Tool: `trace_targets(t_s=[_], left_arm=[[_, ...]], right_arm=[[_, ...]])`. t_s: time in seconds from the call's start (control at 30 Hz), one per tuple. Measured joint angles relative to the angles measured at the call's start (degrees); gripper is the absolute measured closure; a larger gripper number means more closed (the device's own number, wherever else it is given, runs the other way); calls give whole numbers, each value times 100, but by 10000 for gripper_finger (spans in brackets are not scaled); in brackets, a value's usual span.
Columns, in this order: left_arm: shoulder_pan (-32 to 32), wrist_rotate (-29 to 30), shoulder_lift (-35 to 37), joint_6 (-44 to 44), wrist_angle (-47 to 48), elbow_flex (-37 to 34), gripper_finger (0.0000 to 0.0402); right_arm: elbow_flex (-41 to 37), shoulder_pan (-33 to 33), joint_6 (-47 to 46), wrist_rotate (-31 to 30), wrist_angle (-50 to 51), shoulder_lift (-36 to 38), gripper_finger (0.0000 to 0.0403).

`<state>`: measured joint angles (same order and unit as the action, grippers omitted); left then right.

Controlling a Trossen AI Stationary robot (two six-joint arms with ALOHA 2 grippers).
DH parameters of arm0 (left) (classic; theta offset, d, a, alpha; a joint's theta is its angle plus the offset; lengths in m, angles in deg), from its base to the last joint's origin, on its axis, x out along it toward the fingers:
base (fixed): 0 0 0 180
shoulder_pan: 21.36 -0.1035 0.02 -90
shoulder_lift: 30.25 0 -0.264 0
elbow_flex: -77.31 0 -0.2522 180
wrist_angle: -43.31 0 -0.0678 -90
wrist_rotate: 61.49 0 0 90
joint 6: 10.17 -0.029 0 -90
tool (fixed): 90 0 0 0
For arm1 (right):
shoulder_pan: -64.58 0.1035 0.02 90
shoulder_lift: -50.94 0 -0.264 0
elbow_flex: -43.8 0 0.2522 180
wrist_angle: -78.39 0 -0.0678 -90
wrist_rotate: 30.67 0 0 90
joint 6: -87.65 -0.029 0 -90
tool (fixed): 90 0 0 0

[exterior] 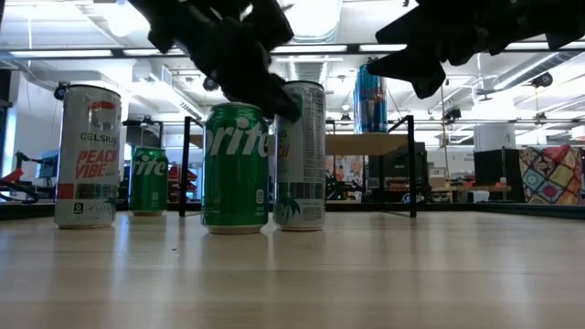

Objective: Sort soda cans
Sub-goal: Put the right white-pink soda can on the shelf

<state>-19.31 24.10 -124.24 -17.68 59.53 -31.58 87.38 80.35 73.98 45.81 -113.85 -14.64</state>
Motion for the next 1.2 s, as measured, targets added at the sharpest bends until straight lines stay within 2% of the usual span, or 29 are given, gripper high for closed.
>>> trace_targets(t_s=[0.27,0.5,0.67,0.87,1.07,1.2], left_arm=[[-11,76,-341,42,70,337,140],[-19,881,-293,463,689,683,148],[-35,1211,-289,654,993,1053,148],[-211,1740,-289,538,2130,2331,142],[-578,1720,-281,333,2637,3596,138],[-1041,1703,-275,256,2781,4083,139]], right_arm=[[0,15,-174,0,120,2,156],[-9,71,-242,-2,405,168,156],[-9,127,-229,-4,654,498,156],[-69,127,-250,-223,1369,973,156],[-247,136,-296,-363,1566,1370,156],[-280,189,-279,-362,1801,1566,156]])
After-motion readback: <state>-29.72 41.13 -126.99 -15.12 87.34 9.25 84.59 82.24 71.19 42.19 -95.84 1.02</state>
